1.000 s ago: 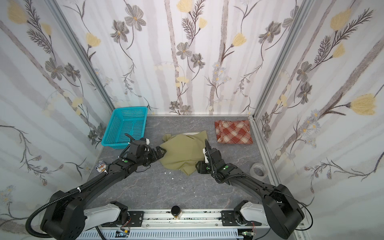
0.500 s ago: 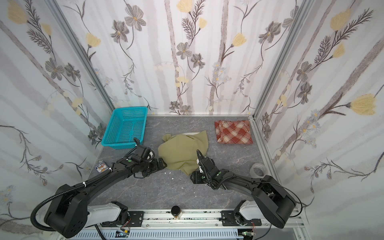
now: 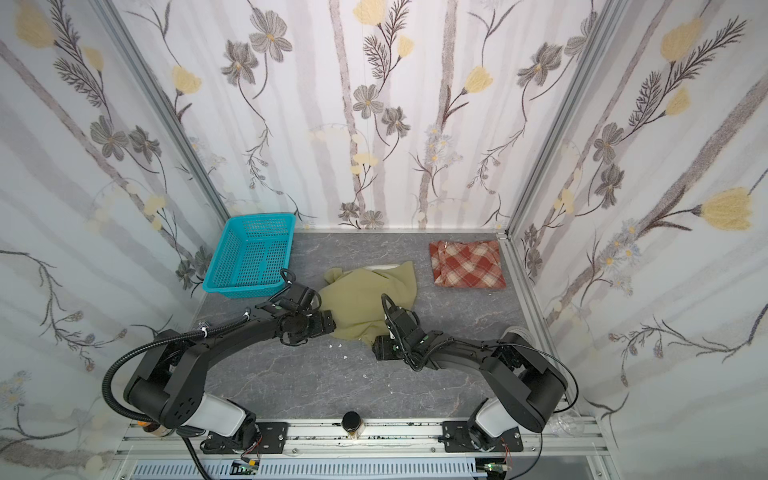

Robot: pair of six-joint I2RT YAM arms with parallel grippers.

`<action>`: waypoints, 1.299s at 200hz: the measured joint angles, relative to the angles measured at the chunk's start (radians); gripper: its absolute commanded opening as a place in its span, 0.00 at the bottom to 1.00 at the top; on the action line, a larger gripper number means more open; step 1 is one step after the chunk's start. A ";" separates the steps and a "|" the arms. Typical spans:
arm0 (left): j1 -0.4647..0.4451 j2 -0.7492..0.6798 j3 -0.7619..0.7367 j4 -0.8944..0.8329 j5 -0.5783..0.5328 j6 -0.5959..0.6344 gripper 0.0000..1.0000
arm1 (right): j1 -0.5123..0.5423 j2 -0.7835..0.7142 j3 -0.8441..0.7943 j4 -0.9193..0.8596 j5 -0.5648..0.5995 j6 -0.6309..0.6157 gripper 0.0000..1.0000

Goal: Fold and stack the skirts
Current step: 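Grasp the green skirt's near edges with both grippers, then lift the green skirt with both grippers and swing it toward the far edge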

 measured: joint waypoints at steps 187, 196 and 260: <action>0.052 -0.146 0.081 0.210 -0.031 -0.054 0.00 | -0.097 -0.209 0.267 -0.302 0.106 -0.177 0.00; 0.060 -0.188 0.094 0.210 -0.030 -0.059 0.00 | -0.118 -0.241 0.302 -0.328 0.112 -0.205 0.00; 0.090 -0.385 0.282 0.209 0.016 -0.083 0.00 | -0.190 -0.394 0.546 -0.443 0.116 -0.394 0.00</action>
